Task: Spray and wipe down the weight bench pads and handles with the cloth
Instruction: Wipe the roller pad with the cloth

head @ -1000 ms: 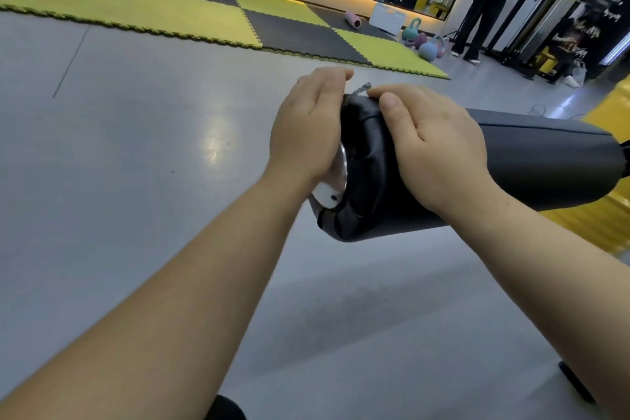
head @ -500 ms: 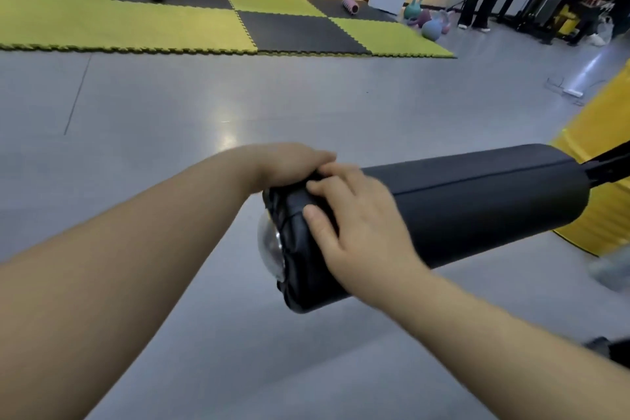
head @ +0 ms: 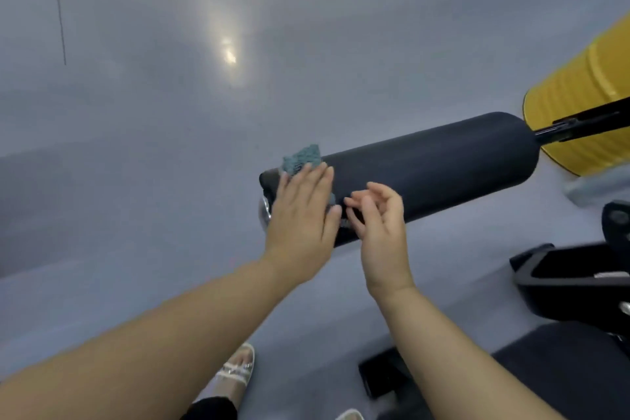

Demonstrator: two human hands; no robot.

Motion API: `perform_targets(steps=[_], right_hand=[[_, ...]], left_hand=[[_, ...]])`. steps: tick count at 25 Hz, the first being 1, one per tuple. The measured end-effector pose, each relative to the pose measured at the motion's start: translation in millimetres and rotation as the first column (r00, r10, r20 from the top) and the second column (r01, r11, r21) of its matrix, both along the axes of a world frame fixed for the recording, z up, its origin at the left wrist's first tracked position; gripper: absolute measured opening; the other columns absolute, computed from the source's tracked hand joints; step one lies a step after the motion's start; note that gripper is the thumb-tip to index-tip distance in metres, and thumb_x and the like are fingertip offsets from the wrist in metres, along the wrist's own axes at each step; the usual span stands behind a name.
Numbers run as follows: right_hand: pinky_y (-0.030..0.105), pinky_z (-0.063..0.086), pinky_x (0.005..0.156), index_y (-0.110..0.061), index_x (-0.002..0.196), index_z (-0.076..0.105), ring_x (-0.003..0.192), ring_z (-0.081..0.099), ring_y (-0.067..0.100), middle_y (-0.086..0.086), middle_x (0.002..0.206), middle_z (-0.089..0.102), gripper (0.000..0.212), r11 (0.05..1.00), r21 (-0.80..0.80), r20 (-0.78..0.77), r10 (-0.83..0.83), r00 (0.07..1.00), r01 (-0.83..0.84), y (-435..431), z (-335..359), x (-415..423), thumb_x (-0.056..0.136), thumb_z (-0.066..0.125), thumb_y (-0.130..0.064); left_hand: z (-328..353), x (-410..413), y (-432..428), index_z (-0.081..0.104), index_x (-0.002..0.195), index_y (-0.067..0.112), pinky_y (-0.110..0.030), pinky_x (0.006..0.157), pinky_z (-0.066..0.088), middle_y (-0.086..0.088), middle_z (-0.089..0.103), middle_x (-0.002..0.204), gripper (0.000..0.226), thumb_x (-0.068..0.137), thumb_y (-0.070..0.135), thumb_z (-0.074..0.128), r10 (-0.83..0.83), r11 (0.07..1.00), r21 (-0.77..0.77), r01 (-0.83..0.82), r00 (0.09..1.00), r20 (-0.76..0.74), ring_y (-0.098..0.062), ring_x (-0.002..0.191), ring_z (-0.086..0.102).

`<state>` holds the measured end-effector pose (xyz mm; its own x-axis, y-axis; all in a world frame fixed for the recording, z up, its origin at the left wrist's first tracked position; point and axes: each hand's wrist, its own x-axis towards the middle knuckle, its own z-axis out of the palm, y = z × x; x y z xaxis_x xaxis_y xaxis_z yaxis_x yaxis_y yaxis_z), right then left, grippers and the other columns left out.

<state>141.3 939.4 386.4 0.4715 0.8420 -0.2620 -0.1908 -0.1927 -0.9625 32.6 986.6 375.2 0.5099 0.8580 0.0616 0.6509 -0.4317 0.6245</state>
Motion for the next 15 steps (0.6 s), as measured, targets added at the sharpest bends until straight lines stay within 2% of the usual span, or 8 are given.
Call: perform_targets(steps=[2,4,5,6,8,9,12,15], right_hand=[[0.025,0.047,0.095,-0.026,0.118,0.045,0.104,0.056,0.003,0.003,0.125,0.047,0.022,0.998,-0.029,0.053,-0.045,0.998,0.047,4,9,-10,0.098,0.046,-0.017],[0.024,0.036,0.102,-0.022,0.132,0.04,0.12,0.042,0.005,0.006,0.14,0.034,0.039,0.999,-0.032,0.454,0.007,0.891,0.008,5,10,-26,0.094,0.05,-0.03],[0.031,0.027,0.11,-0.019,0.137,0.039,0.131,0.032,0.015,0.009,0.146,0.028,0.05,0.998,-0.054,0.668,0.068,0.741,-0.044,7,6,-34,0.092,0.049,-0.038],[0.042,0.015,0.114,-0.018,0.14,0.038,0.138,0.022,0.025,0.011,0.151,0.023,0.058,0.99,-0.101,0.817,0.14,0.559,-0.1,12,1,-42,0.09,0.046,-0.045],[0.056,0.002,0.111,-0.022,0.139,0.043,0.142,0.016,0.034,0.008,0.153,0.027,0.057,0.963,-0.194,0.936,0.239,0.258,-0.187,25,-11,-54,0.089,0.042,-0.051],[0.06,0.005,0.11,-0.022,0.133,0.051,0.14,0.022,0.034,0.006,0.149,0.036,0.051,0.949,-0.198,0.96,0.238,0.149,-0.244,30,-18,-55,0.091,0.042,-0.049],[0.057,0.025,0.109,-0.017,0.115,0.062,0.129,0.043,0.032,0.005,0.126,0.061,0.033,0.92,-0.094,0.995,0.096,-0.015,-0.381,30,-42,-39,0.097,0.04,-0.033],[0.053,0.026,0.11,-0.02,0.126,0.048,0.13,0.038,0.031,0.002,0.134,0.051,0.03,0.898,-0.061,0.997,0.037,-0.064,-0.437,13,-58,-4,0.099,0.04,-0.03]], left_hand=[[21,-6,-5,0.028,0.141,0.026,-0.028,0.118,0.011,0.0,0.036,0.148,0.048,0.094,0.029,0.029,0.15,0.905,-0.424,0.028,0.913,0.38,-0.009,0.139,0.028],[41,-22,5,0.036,0.137,0.023,-0.013,0.108,0.028,0.002,0.044,0.141,0.04,0.099,0.012,0.034,0.473,0.751,-0.66,0.0,0.697,0.539,0.003,0.126,0.042],[48,-30,13,0.042,0.133,0.019,-0.005,0.098,0.033,0.003,0.048,0.137,0.037,0.099,0.007,0.033,0.556,0.725,-0.683,-0.093,0.664,0.5,0.006,0.117,0.047],[49,-37,22,0.044,0.131,0.018,-0.001,0.091,0.033,0.005,0.048,0.135,0.036,0.099,0.006,0.031,0.583,0.71,-0.682,-0.179,0.693,0.425,0.005,0.112,0.048],[46,-43,37,0.042,0.136,0.021,-0.009,0.095,0.03,0.008,0.042,0.139,0.039,0.099,0.014,0.028,0.543,0.686,-0.676,-0.27,0.809,0.228,0.0,0.12,0.04],[43,-43,41,0.039,0.139,0.021,-0.017,0.102,0.028,0.007,0.04,0.142,0.041,0.1,0.017,0.028,0.489,0.692,-0.67,-0.269,0.857,0.161,-0.004,0.127,0.036],[33,-29,43,0.032,0.145,0.015,-0.03,0.117,0.013,-0.002,0.031,0.15,0.045,0.102,0.028,0.023,0.165,0.824,-0.546,-0.154,0.986,-0.029,-0.017,0.141,0.021],[33,-16,44,0.012,0.151,0.018,-0.034,0.118,-0.004,0.0,0.005,0.158,0.057,0.1,0.045,0.015,0.001,0.782,-0.61,-0.132,0.978,-0.209,-0.018,0.145,-0.008]])
